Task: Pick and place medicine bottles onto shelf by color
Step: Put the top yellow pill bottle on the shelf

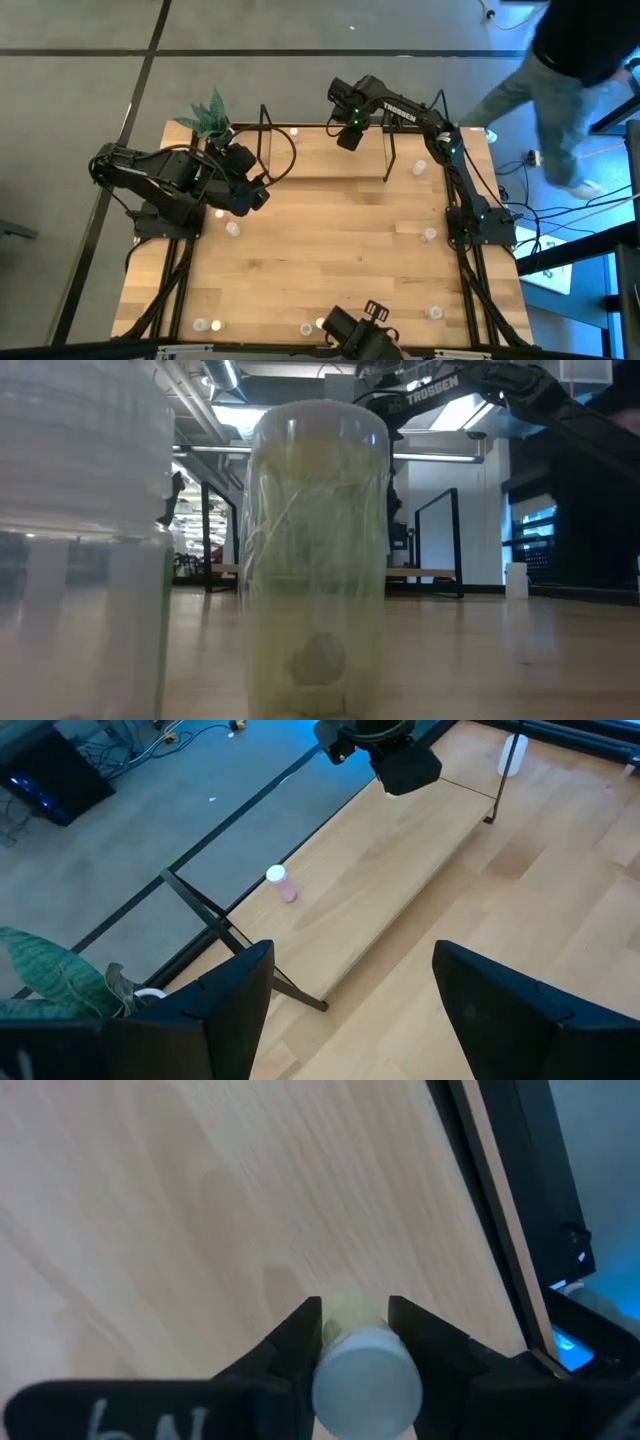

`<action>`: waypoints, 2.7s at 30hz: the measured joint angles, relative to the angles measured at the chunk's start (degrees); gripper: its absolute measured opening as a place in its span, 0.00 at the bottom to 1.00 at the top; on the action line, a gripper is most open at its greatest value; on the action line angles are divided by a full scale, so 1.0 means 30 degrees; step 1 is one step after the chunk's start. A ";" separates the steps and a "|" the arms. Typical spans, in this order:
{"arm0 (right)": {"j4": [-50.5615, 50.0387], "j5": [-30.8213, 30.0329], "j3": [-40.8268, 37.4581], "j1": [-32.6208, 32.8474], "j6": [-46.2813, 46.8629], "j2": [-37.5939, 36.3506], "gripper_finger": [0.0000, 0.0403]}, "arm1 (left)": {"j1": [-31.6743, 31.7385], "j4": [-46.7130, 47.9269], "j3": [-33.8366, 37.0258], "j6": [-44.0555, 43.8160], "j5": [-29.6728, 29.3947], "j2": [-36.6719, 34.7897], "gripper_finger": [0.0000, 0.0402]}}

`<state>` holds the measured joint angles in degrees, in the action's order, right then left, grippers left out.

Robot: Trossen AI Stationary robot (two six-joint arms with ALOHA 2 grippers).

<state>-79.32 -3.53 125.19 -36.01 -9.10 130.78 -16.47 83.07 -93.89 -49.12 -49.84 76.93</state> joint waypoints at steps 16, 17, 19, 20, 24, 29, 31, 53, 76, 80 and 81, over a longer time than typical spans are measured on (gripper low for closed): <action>-0.0896 0.0053 0.0000 0.0158 -0.0005 -0.0171 0.29 | 0.0000 0.0000 0.0000 0.0000 -0.0007 0.0000 0.67; -0.0963 0.0031 0.0031 0.0204 -0.0013 -0.0197 0.28 | 0.0000 0.0000 0.0000 0.0000 -0.0007 -0.0007 0.67; -0.1141 0.0036 0.0080 0.0337 -0.0051 -0.0197 0.28 | 0.0000 0.0000 0.0000 0.0000 -0.0007 -0.0005 0.67; -0.1155 0.0043 0.0080 0.0392 -0.0051 -0.0197 0.27 | 0.0000 0.0000 0.0000 0.0003 -0.0007 0.0000 0.67; -0.1126 0.0036 0.0080 0.0631 -0.0226 -0.0197 0.28 | 0.0000 0.0000 0.0000 0.0007 -0.0007 0.0000 0.67; -0.1217 0.0029 0.0080 0.0903 -0.1047 -0.0689 0.28 | 0.0000 0.0002 0.0000 0.0044 -0.0007 -0.0007 0.67; -0.1199 0.0031 0.0080 0.0912 -0.1112 -0.1322 0.27 | 0.0000 0.0007 0.0000 0.0044 -0.0007 0.0000 0.67; 0.0471 0.0611 0.0029 0.0581 -0.1137 -0.4276 0.29 | -0.0044 0.0007 0.0000 0.0009 -0.0007 0.0000 0.67; 0.5886 -0.0096 -0.6384 0.0658 -0.2327 -0.6047 0.29 | 0.0037 0.0015 0.0007 0.0043 -0.0015 -0.0007 0.67; 0.6480 -0.0461 -0.7314 0.0485 -0.3622 -0.6025 0.29 | 0.0036 0.0010 0.0007 0.0036 -0.0008 -0.0001 0.67; 0.6556 -0.0466 -0.7505 0.0388 -0.3865 -0.6025 0.29 | 0.0036 0.0015 0.0007 0.0033 -0.0007 0.0000 0.67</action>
<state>-59.65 -4.93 102.67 -34.84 -20.70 112.71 -16.36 83.11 -93.86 -49.03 -49.87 76.93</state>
